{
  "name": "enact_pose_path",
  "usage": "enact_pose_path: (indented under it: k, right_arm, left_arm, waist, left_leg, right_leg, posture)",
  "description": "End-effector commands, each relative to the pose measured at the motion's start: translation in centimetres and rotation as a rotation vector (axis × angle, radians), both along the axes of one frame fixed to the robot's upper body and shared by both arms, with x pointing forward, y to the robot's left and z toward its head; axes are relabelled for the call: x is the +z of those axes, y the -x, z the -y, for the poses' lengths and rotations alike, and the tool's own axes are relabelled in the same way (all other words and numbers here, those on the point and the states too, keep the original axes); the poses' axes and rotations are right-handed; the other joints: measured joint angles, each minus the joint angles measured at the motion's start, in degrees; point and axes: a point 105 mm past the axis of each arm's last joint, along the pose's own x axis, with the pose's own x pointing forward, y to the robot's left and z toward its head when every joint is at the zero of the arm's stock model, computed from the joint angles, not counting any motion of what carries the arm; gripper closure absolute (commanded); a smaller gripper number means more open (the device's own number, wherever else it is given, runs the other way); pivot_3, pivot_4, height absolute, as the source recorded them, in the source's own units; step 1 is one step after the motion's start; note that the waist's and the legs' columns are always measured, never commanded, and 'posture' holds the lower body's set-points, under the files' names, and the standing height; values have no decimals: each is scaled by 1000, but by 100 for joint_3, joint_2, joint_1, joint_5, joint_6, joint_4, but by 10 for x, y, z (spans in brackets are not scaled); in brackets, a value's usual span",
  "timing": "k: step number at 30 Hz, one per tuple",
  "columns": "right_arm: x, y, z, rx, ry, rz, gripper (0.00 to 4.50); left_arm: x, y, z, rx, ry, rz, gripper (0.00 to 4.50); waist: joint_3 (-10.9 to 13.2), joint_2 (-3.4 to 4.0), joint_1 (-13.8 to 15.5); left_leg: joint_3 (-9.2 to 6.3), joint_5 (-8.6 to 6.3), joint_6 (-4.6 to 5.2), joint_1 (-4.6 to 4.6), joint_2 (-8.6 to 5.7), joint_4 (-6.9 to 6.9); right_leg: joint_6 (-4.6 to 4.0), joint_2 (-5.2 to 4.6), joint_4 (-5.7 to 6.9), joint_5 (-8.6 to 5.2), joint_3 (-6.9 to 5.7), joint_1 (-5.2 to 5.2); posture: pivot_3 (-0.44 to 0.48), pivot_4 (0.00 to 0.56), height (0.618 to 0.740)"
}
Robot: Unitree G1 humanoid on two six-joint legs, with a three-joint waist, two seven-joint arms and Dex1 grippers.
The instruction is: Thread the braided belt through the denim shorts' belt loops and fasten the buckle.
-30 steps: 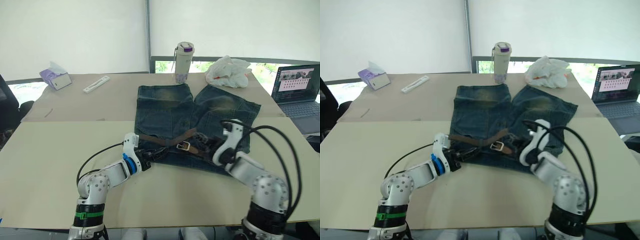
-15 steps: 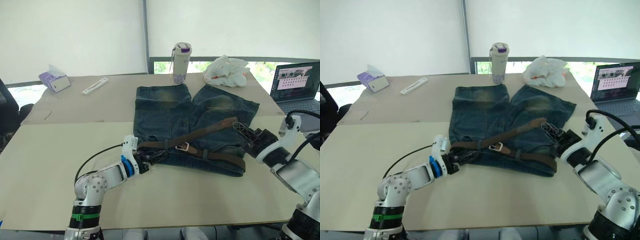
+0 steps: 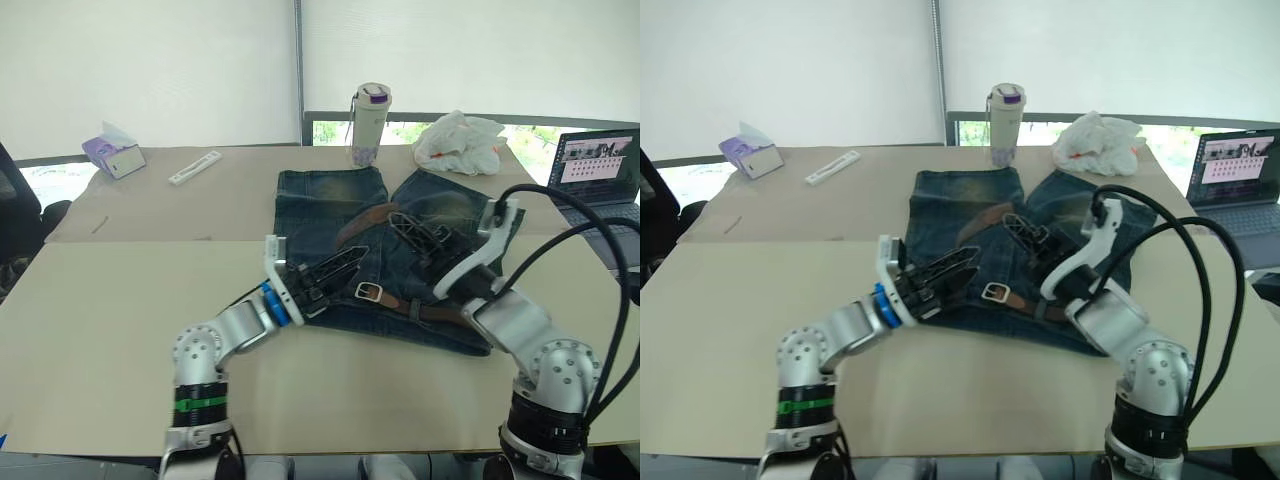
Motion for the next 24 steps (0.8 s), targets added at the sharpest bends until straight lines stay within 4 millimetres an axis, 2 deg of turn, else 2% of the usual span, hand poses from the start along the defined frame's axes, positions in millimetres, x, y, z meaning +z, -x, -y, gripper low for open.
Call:
enact_pose_path:
  k: [1,8,13,16,20,23,24]
  right_arm:
    - [11,4,2,-11,-26,57,4500]
    - [4,5,3,-25,-29,33,4500]
    - [3,3,6,-35,-36,28,4500]
    - [1,5,4,-21,-31,24,4500]
    - [-2,9,2,10,-23,21,4500]
    - [-3,14,0,39,-22,20,4500]
    - [-4,15,0,47,-17,18,4500]
  left_arm:
    - [15,-7,-5,59,115,-48,50]
    - [26,-16,-18,143,217,-85,50]
    - [18,-17,-23,163,195,-114,50]
    - [17,-16,-22,147,183,-111,838]
    - [8,-18,-23,131,126,-118,2657]
    - [6,-18,-26,121,117,-108,4214]
    - [6,-18,-27,119,114,-107,4411]
  waist:
    - [1,-1,1]
    - [0,0,-23]
    - [0,0,-9]
    - [0,0,-9]
    - [-1,1,-9]
    - [0,1,-11]
    - [0,1,-11]
  left_leg:
    - [-1,0,0,-1,0,0]
    - [2,1,0,2,2,-1]
    - [1,1,0,0,-14,0]
    - [0,1,0,1,-15,-1]
    - [0,1,1,2,-15,-1]
    - [0,1,1,1,-17,0]
    - [0,1,1,2,-17,0]
  right_leg:
    - [-2,0,0,1,0,-1]
    - [-1,15,-2,1,1,-1]
    - [-3,13,-9,2,0,0]
    - [-11,12,-10,6,-1,0]
    - [-11,13,-10,7,-2,0]
    - [-11,13,-10,6,-2,0]
    - [-11,13,-10,6,-2,0]
  posture:
    - [0,150,740]
    - [0,150,740]
    - [0,150,740]
    - [0,150,740]
    - [0,150,740]
    - [0,150,740]
    - [0,150,740]
